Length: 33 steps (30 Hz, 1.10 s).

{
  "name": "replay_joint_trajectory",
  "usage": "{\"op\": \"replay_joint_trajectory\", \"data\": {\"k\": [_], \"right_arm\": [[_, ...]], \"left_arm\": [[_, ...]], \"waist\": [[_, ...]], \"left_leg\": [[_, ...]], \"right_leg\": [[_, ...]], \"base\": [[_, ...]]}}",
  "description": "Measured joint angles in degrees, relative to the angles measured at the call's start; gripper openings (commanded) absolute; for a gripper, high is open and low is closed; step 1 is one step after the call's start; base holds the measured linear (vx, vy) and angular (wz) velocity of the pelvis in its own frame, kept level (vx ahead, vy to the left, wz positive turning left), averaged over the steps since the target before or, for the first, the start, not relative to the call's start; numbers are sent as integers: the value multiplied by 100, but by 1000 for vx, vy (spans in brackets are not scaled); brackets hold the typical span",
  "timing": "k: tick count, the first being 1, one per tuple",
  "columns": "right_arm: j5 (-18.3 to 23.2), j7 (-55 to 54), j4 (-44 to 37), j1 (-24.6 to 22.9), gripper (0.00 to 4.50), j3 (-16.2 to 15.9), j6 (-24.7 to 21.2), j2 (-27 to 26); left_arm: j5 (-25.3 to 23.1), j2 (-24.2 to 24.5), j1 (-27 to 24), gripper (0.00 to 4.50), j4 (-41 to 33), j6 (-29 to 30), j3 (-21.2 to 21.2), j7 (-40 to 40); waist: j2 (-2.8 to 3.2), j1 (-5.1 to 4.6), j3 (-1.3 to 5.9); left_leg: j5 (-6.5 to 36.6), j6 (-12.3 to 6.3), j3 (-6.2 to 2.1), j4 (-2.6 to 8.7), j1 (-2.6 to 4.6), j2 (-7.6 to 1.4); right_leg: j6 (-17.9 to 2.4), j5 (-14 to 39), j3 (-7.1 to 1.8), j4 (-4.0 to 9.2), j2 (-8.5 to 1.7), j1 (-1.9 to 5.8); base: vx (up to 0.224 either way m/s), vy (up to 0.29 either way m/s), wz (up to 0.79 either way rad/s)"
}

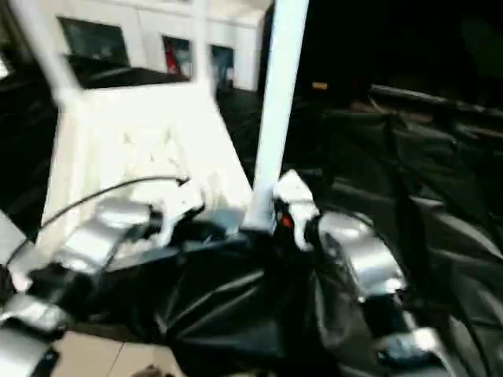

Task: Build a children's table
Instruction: Rotate leg to tighten

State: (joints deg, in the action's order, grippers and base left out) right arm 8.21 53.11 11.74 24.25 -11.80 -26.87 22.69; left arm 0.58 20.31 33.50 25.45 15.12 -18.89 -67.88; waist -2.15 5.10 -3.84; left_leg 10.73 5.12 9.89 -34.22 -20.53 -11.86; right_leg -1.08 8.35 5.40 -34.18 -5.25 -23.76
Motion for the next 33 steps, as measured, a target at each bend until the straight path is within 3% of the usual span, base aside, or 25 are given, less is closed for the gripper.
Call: {"op": "replay_joint_trajectory", "data": {"k": [2, 3, 15, 20, 23, 24, 29, 33], "right_arm": [[36, 113, -28, -4, 424, -1, -11, 60], [59, 148, -36, -4, 398, -1, -20, 76], [148, 291, -216, -53, 302, 5, -176, 66], [83, -387, -81, -126, 265, 223, -198, -374], [-172, -1519, 295, 135, 257, 422, -186, -936], [-251, -2001, 435, 243, 234, 512, -206, -1159], [-394, -3377, 959, 624, 234, 970, -278, -1877], [-394, -3554, 1079, 683, 284, 1030, -196, -1978]], "left_arm": [[22, 59, -26, 0, -26, -4, -14, -140], [24, 82, -27, 0, -26, -15, -16, -184], [46, 172, -51, 0, -96, -9, -22, -322], [21, -59, -20, 0, 100, 97, 112, 61], [-97, -397, 149, 0, 455, 178, 244, 796], [-157, -546, 236, 0, 604, 202, 276, 1082], [-226, -977, 381, 0, 899, 337, 428, 1839], [-227, -1055, 384, 0, 903, 376, 453, 1927]], "waist": [[0, 12, 0], [0, 14, 0], [1, 2, 0], [-12, -11, 8], [-14, -77, 10], [-15, -127, 10], [-12, -305, 10], [-11, -353, 10]], "left_leg": [[0, 0, 1, 0, 2, 0], [-1, 1, 0, 0, 3, 0], [-1, 2, -3, -1, 4, 0], [-1, 2, -3, -1, 16, 0], [-2, 3, -4, -8, 40, 2], [-2, 3, -8, -8, 42, 2], [-1, 3, -44, -3, 32, 2], [-1, 2, -68, -4, 22, 3]], "right_leg": [[3, 2, -2, 0, -1, 8], [14, 8, -2, 0, -1, 13], [8, -1, -1, -6, -1, 15], [32, 14, -2, -4, -1, 27], [34, 14, -1, -1, -1, 39], [35, 15, 6, 8, -1, 41], [36, 15, 62, 99, -1, 52], [36, 15, 94, 154, -6, 67]], "base": [[0, 0, 0], [0, 0, 0], [0, 0, 0], [0, 0, 0], [-17, 0, -1], [-50, -1, -4], [0, 0, 0], [0, 0, 0]]}}
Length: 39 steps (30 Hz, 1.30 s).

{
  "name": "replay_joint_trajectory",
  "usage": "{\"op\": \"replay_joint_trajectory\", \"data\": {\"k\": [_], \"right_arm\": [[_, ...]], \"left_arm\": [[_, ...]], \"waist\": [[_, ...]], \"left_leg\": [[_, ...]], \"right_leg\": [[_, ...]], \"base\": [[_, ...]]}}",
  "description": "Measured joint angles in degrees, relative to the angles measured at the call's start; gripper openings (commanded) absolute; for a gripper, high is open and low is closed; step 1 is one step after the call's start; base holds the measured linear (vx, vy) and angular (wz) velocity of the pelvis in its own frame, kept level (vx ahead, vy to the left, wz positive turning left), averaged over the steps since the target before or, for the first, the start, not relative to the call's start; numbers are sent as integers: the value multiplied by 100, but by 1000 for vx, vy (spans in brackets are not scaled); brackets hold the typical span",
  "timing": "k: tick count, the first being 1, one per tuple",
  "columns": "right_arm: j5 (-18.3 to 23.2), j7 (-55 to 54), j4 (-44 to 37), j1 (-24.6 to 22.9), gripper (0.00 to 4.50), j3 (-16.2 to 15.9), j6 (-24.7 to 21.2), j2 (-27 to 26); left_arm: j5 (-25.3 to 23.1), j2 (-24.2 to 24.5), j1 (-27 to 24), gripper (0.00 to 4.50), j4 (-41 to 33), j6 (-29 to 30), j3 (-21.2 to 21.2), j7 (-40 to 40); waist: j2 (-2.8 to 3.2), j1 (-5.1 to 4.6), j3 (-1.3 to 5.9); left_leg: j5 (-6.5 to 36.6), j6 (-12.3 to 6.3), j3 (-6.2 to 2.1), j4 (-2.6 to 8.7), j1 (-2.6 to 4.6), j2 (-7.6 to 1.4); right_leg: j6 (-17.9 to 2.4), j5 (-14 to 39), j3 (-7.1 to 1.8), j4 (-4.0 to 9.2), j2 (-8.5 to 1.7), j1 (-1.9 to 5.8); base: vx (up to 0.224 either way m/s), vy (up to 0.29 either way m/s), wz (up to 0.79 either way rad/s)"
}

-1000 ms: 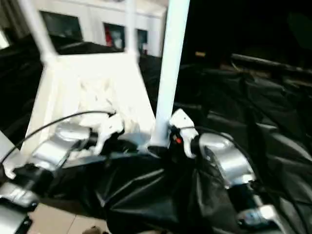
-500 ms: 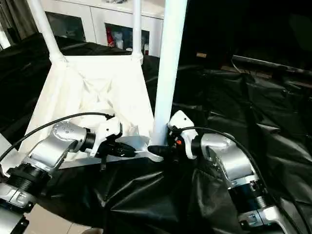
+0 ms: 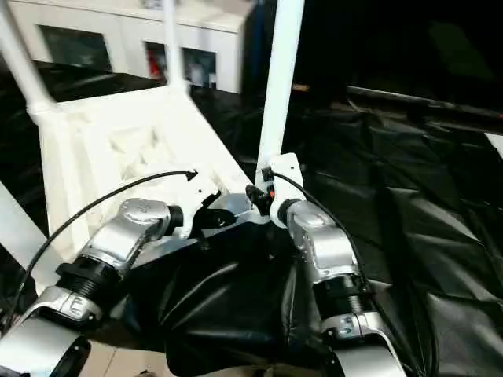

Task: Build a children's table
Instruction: Rotate leg to tighten

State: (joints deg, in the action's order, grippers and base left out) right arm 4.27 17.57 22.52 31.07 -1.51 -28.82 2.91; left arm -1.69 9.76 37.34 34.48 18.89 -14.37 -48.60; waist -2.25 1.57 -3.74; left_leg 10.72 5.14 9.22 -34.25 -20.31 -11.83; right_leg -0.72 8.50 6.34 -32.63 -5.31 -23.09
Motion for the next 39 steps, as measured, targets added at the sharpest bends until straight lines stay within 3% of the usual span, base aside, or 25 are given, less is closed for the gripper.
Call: {"op": "replay_joint_trajectory", "data": {"k": [5, 7, 13, 20, 22, 33, 37, 39], "right_arm": [[-52, 151, -7, -2, 325, -56, 34, 65], [-71, 488, -83, -31, 338, -288, 48, 293], [-26, 1963, -555, -348, 338, -832, 66, 1190], [203, 3217, -1006, -597, 338, -1127, 93, 1891], [220, 3399, -1041, -631, 312, -1192, 153, 1975], [279, 3513, -1249, -782, 277, -1206, 56, 1923], [204, 2981, -1109, -788, 276, -1083, 33, 1537], [130, 2358, -860, -697, 276, -910, 9, 1194]], "left_arm": [[2, -3, -2, 0, -6, -29, -8, -93], [11, 84, -60, 0, -102, -61, -16, -224], [181, 546, -346, 0, -629, -185, -141, -987], [323, 991, -566, 0, -1068, -183, -214, -1821], [327, 1049, -580, 0, -1087, -177, -231, -1968], [390, 1184, -673, 0, -1246, -103, -292, -2131], [361, 1149, -670, 0, -1188, 7, -175, -1897], [284, 911, -575, 0, -974, 23, -69, -1459]], "waist": [[-1, 6, 0], [-1, 8, 0], [-1, 69, 0], [-2, 217, 0], [-2, 229, 0], [-5, 208, 0], [-17, 157, 1], [-22, 124, 3]], "left_leg": [[0, 0, 14, 1, 13, 2], [1, 1, 26, 12, 15, 2], [1, 2, 46, 71, 24, -4], [7, -11, 66, 59, -2, -2], [6, -10, 71, 48, -1, -3], [3, -3, 66, 33, 4, -3], [1, 0, 65, 33, 5, -3], [0, 2, 65, 31, 8, -2]], "right_leg": [[-4, -5, -24, -33, 0, -4], [-5, -16, -39, -51, 2, -6], [-11, -21, -44, -65, 12, -14], [-40, -16, -80, -91, 8, -57], [-39, -16, -90, -100, 6, -56], [1, 8, -96, -147, 3, -55], [1, 7, -96, -147, 4, -56], [1, 7, -96, -144, 4, -52]], "base": [[0, 0, 0], [0, 0, 0], [9, -1, 1], [18, 0, 2], [0, 0, 0], [0, 0, 0], [0, 0, 0], [0, 0, 0]]}}
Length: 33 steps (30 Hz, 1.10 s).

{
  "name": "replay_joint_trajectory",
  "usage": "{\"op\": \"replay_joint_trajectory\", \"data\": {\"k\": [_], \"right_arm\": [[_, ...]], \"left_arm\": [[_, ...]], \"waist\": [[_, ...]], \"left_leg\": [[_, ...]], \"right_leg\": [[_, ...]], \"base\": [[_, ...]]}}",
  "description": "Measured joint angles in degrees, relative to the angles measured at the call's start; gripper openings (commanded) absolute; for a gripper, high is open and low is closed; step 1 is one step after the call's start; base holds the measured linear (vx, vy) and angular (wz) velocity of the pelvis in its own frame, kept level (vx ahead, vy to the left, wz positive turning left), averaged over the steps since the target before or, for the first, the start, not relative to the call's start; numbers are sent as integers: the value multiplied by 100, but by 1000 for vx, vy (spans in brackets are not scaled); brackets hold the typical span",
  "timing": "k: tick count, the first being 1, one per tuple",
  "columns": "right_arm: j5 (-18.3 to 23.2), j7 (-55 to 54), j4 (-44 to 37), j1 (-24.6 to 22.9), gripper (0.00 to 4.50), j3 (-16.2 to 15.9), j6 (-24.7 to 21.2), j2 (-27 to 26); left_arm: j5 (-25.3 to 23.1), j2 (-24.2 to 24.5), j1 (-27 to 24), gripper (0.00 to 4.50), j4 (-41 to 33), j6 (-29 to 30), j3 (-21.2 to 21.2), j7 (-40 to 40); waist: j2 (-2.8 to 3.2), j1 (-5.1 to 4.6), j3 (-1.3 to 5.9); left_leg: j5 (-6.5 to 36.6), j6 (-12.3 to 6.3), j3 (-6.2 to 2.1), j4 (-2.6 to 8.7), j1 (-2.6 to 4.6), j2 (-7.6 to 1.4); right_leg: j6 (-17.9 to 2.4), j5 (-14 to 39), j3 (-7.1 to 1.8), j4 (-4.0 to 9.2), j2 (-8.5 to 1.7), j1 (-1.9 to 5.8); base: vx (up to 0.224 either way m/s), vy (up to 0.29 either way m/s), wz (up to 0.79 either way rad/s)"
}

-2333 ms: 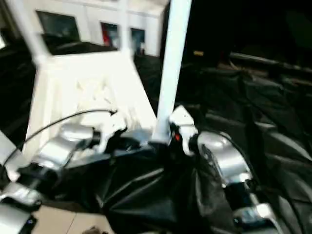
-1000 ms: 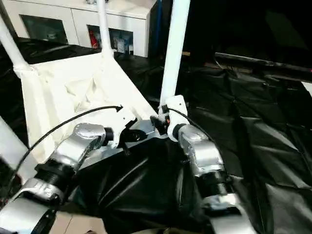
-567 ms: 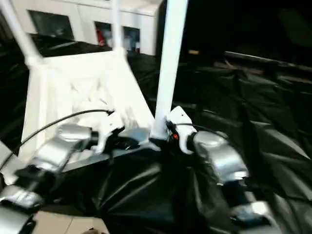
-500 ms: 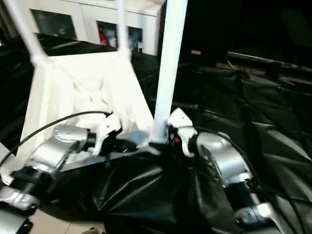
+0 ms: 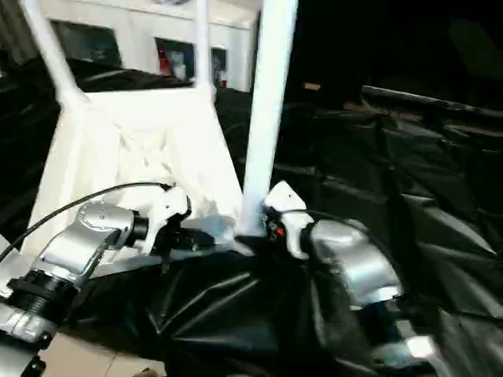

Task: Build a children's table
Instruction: Rotate leg to tighten

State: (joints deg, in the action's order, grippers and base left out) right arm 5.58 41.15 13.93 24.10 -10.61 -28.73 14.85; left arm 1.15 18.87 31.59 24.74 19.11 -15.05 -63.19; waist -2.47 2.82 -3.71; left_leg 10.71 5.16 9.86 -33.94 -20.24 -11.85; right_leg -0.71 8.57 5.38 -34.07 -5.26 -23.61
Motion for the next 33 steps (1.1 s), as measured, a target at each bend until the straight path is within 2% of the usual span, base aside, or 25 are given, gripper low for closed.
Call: {"op": "replay_joint_trajectory", "data": {"k": [3, 6, 8, 10, 11, 17, 21, 27, 30, 33], "right_arm": [[-168, -1073, 417, 283, 275, 285, -102, -523], [-189, -2088, 774, 505, 275, 647, -116, -1012], [-226, -2458, 915, 602, 331, 762, -73, -1183], [-302, -2645, 982, 668, 331, 805, -33, -1262], [-305, -2670, 995, 685, 354, 810, -32, -1262], [-322, -2672, 1004, 705, 408, 814, 14, -1280], [-301, -2156, 893, 644, 441, 682, -4, -1046], [-156, -956, 503, 479, 441, 262, -115, -352], [47, 100, 83, 291, 441, -7, -180, 266], [154, 744, -135, 218, 441, -134, -189, 562]], "left_arm": [[-127, -373, 235, 0, 334, 53, 88, 717], [-195, -768, 384, 0, 594, 121, 189, 1352], [-227, -945, 441, 0, 656, 191, 233, 1611], [-261, -1054, 468, 0, 660, 226, 264, 1739], [-261, -1074, 471, 0, 659, 227, 260, 1738], [-261, -1103, 476, 0, 627, 226, 219, 1699], [-258, -994, 408, 0, 498, 212, 184, 1496], [-191, -675, 275, 0, 301, 70, 105, 941], [-62, -346, 178, 0, 152, -19, -18, 328], [29, -51, 79, 0, -57, -16, -67, -156]], "waist": [[-5, -88, -3], [-5, -127, -3], [-4, -127, -2], [-3, -114, -2], [0, -102, -1], [5, -79, 2], [6, -73, 0], [5, -56, -1], [8, 25, -4], [8, 67, -4]], "left_leg": [[-1, 2, -1, -5, -7, 0], [-2, 3, -2, -5, -11, 0], [-2, 3, -4, -3, -22, 0], [-2, 4, -4, 3, -28, 0], [-2, 4, -3, 7, -28, 0], [2, -2, 0, 11, -28, 0], [1, -2, 0, 10, -27, -1], [1, -2, 0, 9, -30, -1], [1, -2, -1, 11, -32, -3], [1, -2, -1, 10, -34, -3]], "right_leg": [[0, 0, 1, 6, 0, -12], [1, 0, 2, 5, 1, -23], [2, -2, 3, 1, 1, -31], [1, -3, 3, -2, 2, -34], [1, -3, 3, -1, 2, -35], [-28, -4, 2, 2, 2, -35], [-28, -4, 2, 1, 2, -35], [-28, -4, 2, 1, 2, -34], [-23, 0, 2, -1, 2, -32], [-25, -1, 2, -1, 2, -31]], "base": [[0, 0, 0], [0, 0, 0], [0, 0, 0], [0, 0, 0], [0, 0, 0], [0, 0, 0], [0, 0, 0], [0, 0, 0], [0, 0, 0], [0, 0, 0]]}}
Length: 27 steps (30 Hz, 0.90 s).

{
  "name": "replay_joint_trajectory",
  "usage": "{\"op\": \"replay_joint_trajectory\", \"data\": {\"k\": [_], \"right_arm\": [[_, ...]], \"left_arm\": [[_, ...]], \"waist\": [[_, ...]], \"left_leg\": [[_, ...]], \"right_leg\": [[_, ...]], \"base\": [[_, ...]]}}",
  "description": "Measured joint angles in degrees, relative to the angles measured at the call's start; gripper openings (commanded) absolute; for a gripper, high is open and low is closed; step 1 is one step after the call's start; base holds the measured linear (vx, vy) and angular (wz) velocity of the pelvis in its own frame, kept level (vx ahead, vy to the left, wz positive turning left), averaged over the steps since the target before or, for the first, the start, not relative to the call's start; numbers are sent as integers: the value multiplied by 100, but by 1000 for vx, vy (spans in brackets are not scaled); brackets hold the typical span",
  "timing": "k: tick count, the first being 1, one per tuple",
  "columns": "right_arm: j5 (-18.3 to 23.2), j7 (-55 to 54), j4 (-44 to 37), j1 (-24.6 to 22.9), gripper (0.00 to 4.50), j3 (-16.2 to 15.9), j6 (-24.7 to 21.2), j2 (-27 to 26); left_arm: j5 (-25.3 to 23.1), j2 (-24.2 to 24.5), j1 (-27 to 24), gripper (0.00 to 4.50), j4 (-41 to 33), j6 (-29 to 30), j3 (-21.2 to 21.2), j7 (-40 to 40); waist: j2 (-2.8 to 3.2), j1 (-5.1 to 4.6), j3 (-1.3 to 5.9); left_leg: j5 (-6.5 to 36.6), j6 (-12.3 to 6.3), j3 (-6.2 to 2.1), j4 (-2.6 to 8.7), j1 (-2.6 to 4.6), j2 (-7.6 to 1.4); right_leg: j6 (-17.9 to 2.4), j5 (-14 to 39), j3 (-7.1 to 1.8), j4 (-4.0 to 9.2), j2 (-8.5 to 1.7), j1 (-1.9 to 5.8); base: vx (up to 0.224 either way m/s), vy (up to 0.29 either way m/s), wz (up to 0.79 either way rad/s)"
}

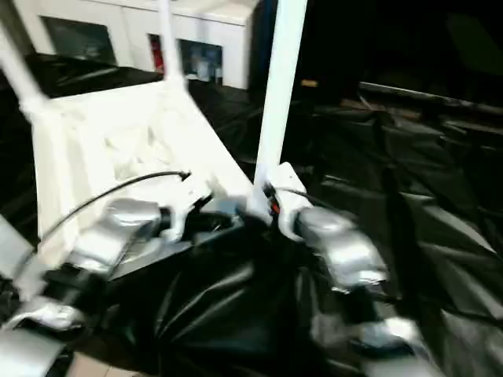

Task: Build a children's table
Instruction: Rotate leg to tighten

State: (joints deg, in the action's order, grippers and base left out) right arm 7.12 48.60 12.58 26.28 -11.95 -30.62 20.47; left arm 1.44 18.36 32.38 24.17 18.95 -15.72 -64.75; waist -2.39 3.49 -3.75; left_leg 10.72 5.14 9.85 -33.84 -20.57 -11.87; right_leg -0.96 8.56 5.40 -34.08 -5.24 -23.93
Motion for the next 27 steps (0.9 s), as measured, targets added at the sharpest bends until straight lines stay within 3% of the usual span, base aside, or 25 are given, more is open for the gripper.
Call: {"op": "replay_joint_trajectory", "data": {"k": [4, 16, 22, 27], "right_arm": [[74, 359, -122, -62, 441, -82, 0, 125], [127, 385, -243, -170, 339, -86, -45, 104], [-41, -647, 23, -138, 287, 165, -20, -459], [-309, -2609, 614, 159, 274, 777, -36, -1434]], "left_arm": [[12, 176, -46, 0, -140, 35, -42, -314], [63, 222, -105, 0, -202, 61, -44, -481], [-17, 5, -30, 0, -3, 69, 61, 45], [-246, -725, 313, 0, 545, 210, 248, 1324]], "waist": [[0, 24, 0], [0, 23, 0], [0, -19, 0], [0, -100, -1]], "left_leg": [[0, 0, 6, -1, -5, 0], [-1, 0, 1, -4, -34, 0], [-2, 2, 1, -4, -27, 0], [-11, 16, -5, -8, -31, 1]], "right_leg": [[0, 0, -12, -1, -2, 5], [5, 4, -14, 0, -2, 0], [27, 16, -14, -7, -2, 2], [27, 12, -12, 1, -1, -4]], "base": [[0, 0, 0], [0, 0, 0], [0, 0, 0], [0, 0, 0]]}}
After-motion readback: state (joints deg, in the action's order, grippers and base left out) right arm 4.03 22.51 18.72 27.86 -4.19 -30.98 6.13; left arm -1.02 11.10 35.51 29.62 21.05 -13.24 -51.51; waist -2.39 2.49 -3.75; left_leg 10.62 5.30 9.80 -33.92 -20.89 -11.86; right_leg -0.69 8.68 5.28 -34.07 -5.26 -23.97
